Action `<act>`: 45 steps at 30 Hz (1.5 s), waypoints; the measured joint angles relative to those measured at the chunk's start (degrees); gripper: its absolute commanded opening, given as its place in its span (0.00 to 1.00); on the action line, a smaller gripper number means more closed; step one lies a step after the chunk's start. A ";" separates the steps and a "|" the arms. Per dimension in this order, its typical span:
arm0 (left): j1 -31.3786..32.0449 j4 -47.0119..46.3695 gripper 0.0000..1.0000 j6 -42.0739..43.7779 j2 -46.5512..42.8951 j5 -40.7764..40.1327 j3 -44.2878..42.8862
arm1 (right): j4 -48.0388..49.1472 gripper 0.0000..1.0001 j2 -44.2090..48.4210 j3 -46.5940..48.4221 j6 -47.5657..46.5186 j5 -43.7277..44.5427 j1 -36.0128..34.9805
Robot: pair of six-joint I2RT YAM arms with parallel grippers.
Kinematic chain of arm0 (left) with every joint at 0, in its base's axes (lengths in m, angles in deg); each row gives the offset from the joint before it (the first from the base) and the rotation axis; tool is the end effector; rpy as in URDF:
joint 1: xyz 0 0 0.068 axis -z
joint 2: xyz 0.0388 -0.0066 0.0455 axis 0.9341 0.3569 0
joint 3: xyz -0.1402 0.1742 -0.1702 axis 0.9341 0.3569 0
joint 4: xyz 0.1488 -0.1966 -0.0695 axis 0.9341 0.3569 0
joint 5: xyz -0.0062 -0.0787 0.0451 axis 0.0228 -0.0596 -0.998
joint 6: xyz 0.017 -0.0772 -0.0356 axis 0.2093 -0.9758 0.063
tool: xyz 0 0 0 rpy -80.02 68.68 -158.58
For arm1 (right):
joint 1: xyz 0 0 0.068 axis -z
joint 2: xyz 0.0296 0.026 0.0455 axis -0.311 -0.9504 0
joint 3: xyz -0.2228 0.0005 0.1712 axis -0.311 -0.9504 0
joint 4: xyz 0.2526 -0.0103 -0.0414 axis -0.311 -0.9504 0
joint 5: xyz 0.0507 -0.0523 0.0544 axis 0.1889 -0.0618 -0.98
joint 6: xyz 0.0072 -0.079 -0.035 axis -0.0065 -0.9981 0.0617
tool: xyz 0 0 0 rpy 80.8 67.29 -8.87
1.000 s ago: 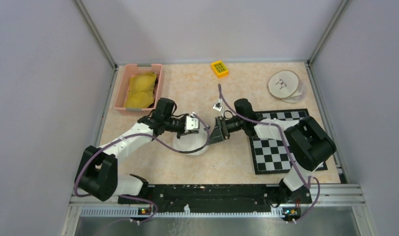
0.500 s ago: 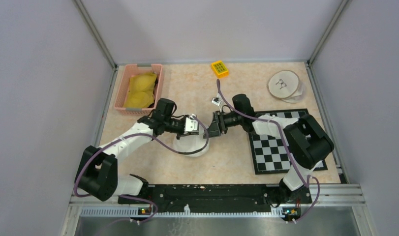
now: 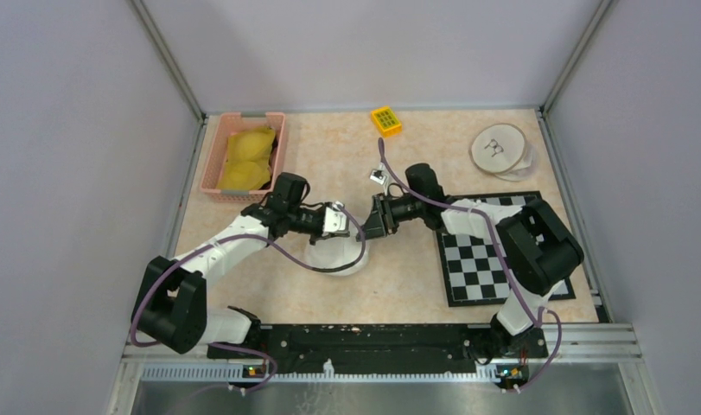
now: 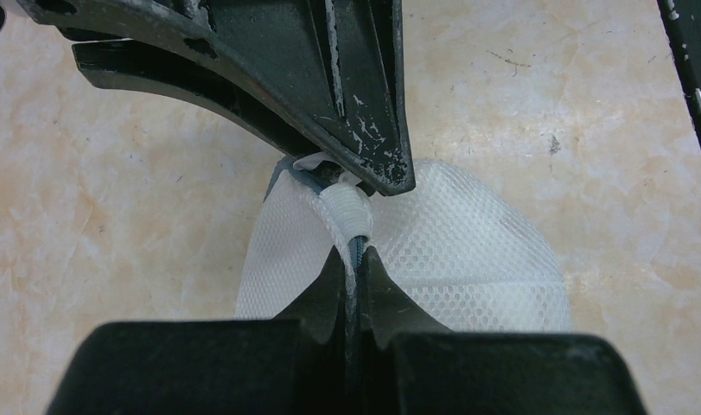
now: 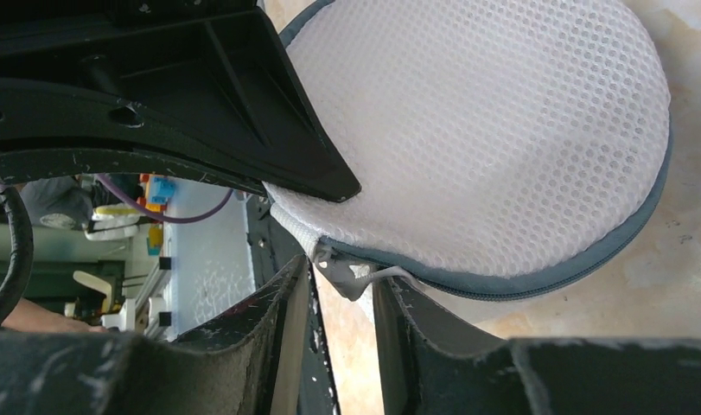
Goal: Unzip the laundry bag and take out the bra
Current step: Unzip the laundry bag at the center of the board.
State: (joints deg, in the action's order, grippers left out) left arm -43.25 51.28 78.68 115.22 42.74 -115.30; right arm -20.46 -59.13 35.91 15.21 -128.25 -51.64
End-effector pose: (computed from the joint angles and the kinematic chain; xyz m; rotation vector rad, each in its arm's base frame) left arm 0.2220 -0.1741 0.2195 1.6865 1.3136 -0.7567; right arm 0.2683 0.2542 0.1872 -0.7804 2.1617 1.6313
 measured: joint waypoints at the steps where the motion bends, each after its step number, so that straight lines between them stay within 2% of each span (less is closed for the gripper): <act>1: -0.07 -0.02 0.00 0.00 0.00 0.04 0.00 | -0.07 0.30 -0.02 0.15 0.00 0.33 -0.09; 2: -0.11 -0.02 0.00 0.00 0.00 0.07 0.00 | -0.31 0.27 -0.09 0.42 0.04 0.61 -0.11; 5: -0.24 -0.09 0.00 0.00 0.00 0.02 0.00 | -0.70 0.04 -0.42 1.01 0.39 1.16 -0.13; 6: -0.26 -0.09 0.00 0.00 0.00 -0.11 0.00 | -0.70 0.00 -0.63 1.20 0.37 1.18 -0.13; 13: -0.24 0.11 0.00 0.28 -0.02 -1.92 0.00 | -2.43 0.00 -1.01 1.55 -0.52 1.53 0.44; 29: 0.13 0.85 0.00 7.87 -0.50 -5.33 0.72 | -8.39 0.00 -0.98 1.40 -7.87 6.43 2.93; 32: 0.13 0.74 0.10 8.55 -1.11 -6.19 0.96 | -8.04 0.00 -0.90 1.22 -8.09 6.36 3.08; 36: 0.13 0.59 0.44 10.60 -2.47 -5.92 1.09 | -6.69 0.00 0.42 -0.13 -7.28 5.66 2.75; 39: 0.15 1.18 0.59 12.41 -4.15 -5.75 1.09 | -6.14 0.00 1.16 -0.59 -6.54 5.46 2.49; 43: 0.52 4.46 0.76 13.27 -6.32 -5.62 0.61 | -4.26 0.00 1.79 -1.66 -5.07 4.68 2.25; 45: 1.05 5.86 0.78 11.54 -6.82 -6.19 -0.22 | -3.74 0.00 1.90 -2.01 -4.63 4.17 1.92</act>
State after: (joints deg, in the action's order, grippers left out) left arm -42.20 57.14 90.22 108.40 36.55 -115.52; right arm -24.19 -57.22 33.90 10.57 -124.08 -49.71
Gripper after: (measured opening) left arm 0.699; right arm 0.007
